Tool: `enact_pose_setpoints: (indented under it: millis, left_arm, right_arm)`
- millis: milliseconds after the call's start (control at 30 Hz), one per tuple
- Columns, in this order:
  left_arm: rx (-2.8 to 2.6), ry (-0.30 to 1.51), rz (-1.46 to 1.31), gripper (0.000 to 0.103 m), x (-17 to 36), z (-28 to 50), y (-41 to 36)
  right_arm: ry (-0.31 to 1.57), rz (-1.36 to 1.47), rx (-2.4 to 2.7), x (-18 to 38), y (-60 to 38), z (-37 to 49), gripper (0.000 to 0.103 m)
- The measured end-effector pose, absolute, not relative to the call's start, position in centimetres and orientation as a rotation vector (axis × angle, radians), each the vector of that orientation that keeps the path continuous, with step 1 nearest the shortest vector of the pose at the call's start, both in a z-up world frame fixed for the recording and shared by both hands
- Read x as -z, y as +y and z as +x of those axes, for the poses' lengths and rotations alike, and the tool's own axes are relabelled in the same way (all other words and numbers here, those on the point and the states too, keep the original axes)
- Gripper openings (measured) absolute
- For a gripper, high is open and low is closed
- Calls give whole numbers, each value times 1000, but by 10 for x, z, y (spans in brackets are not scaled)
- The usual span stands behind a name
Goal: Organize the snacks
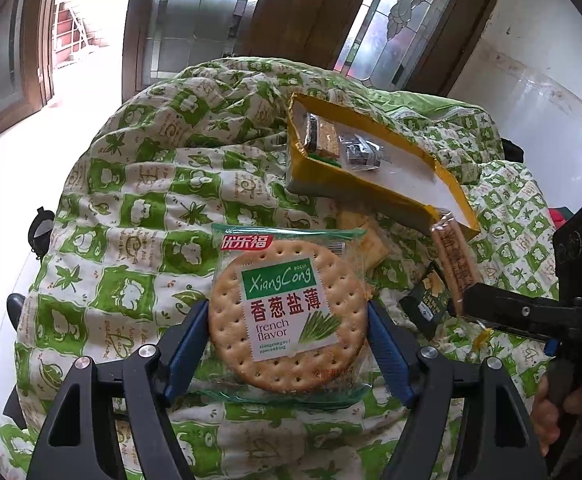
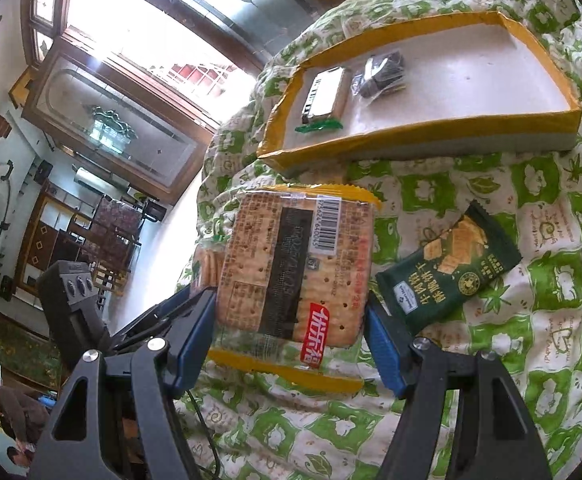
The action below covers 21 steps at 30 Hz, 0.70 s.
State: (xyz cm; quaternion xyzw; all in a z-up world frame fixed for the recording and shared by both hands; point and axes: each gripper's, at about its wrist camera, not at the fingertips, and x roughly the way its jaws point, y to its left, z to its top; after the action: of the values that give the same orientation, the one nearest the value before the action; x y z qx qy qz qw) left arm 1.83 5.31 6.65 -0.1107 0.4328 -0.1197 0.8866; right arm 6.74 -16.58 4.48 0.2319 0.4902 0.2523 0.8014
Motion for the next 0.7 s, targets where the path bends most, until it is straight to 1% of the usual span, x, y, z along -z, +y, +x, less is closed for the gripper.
enact_pose_setpoints:
  millis: [700]
  left_arm:
    - [257,895,-199,79,-74,23,47]
  right_arm:
    - [1026,501,-523,-50,-175,64,70]
